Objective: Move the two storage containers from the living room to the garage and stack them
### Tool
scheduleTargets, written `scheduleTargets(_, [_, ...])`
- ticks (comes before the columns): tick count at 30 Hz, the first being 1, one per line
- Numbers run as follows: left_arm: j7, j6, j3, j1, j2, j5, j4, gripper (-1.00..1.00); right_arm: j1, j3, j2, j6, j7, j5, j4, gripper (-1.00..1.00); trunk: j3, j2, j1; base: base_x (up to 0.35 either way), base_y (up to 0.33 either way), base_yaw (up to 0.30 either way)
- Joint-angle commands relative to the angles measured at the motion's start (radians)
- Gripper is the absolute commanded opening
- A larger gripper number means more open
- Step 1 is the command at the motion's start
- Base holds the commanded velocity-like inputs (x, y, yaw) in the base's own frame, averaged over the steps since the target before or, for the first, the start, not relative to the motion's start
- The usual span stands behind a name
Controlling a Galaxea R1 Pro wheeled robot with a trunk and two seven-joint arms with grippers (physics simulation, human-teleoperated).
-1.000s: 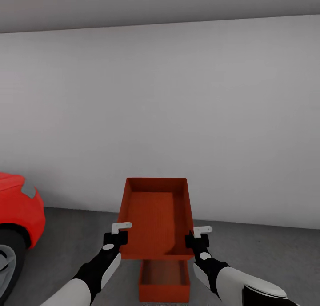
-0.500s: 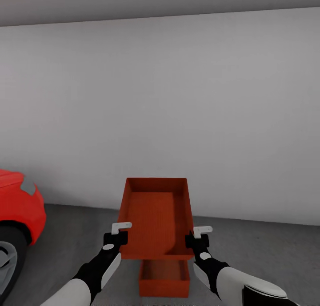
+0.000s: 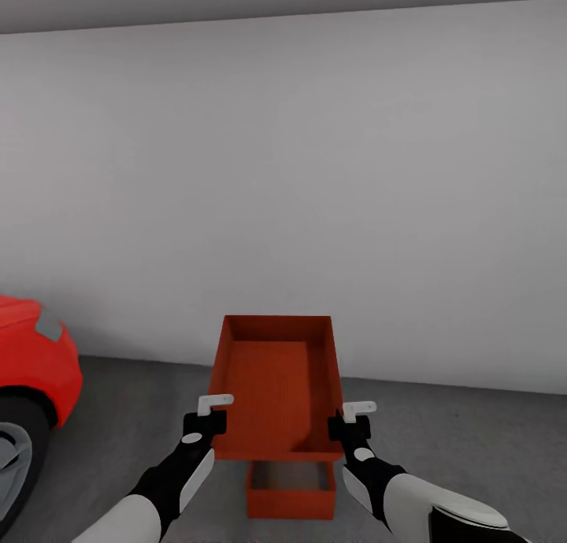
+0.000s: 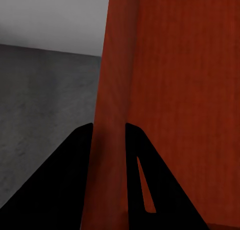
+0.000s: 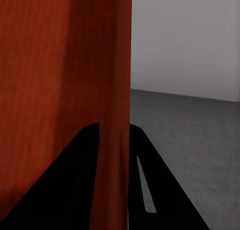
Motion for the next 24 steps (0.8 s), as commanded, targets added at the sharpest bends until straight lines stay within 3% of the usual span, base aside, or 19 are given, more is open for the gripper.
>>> scheduleTargets(1, [0.011,0.004,0.053,-0.001,0.002,0.048,-0.001,-1.0,-0.001,-0.024,-0.001,0.0,-0.003,0.019,-0.003,-1.0,-0.003,-0.001,0.0,0.094,0.0,0.0])
scheduleTargets(24, [0.011,0.004,0.053,-0.001,0.003,0.048,-0.001,-1.0,-0.001,-0.023,-0.001,0.0,-0.003,0.019,-0.003,-1.0,-0.041,-0.001,0.0,0.248,0.0,0.0])
